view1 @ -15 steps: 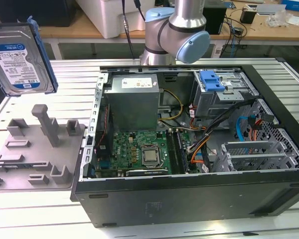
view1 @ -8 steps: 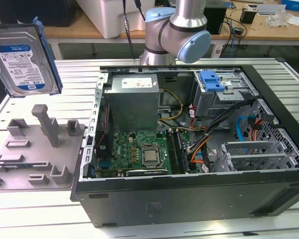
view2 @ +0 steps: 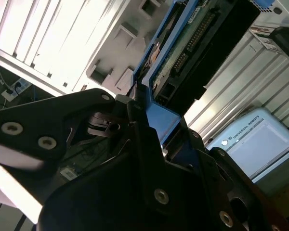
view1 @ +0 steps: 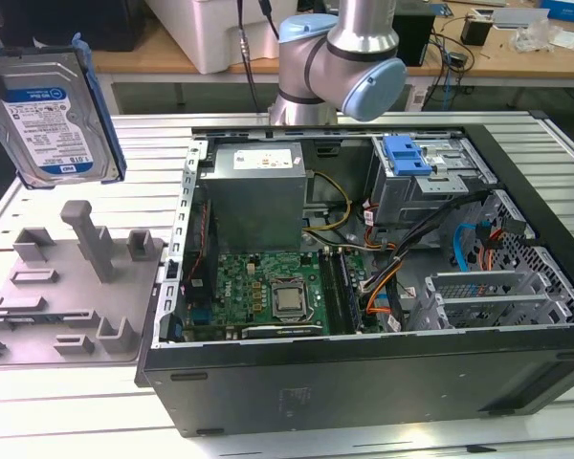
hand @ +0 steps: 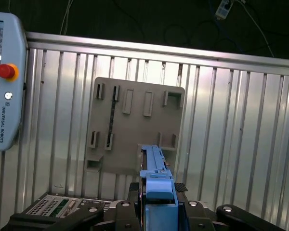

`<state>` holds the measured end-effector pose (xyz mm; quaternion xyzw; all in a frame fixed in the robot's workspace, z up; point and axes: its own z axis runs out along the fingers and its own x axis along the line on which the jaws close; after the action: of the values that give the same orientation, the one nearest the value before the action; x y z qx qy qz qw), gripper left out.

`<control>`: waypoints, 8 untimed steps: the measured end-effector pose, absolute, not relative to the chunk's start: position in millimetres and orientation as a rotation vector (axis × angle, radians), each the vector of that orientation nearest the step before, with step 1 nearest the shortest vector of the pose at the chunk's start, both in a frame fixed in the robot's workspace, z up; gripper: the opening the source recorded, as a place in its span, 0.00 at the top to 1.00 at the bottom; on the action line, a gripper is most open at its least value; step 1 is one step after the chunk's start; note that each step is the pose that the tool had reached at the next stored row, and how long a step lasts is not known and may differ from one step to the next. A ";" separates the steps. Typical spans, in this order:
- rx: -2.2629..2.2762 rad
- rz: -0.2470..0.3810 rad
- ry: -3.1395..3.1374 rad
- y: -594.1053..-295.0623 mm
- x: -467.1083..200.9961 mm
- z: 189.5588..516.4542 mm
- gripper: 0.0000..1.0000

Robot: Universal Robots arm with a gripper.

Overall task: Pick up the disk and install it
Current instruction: 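Pick up the disk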

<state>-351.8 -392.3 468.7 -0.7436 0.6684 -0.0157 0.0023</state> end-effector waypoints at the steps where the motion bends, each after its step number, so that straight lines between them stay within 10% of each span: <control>1: -2.333 -0.049 2.097 -392.3 -351.8 468.7 0.63; 8: -2.318 -0.045 2.118 -392.6 -347.5 468.7 0.63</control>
<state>-347.5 -392.6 468.7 -0.7382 0.6745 -0.0142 0.0009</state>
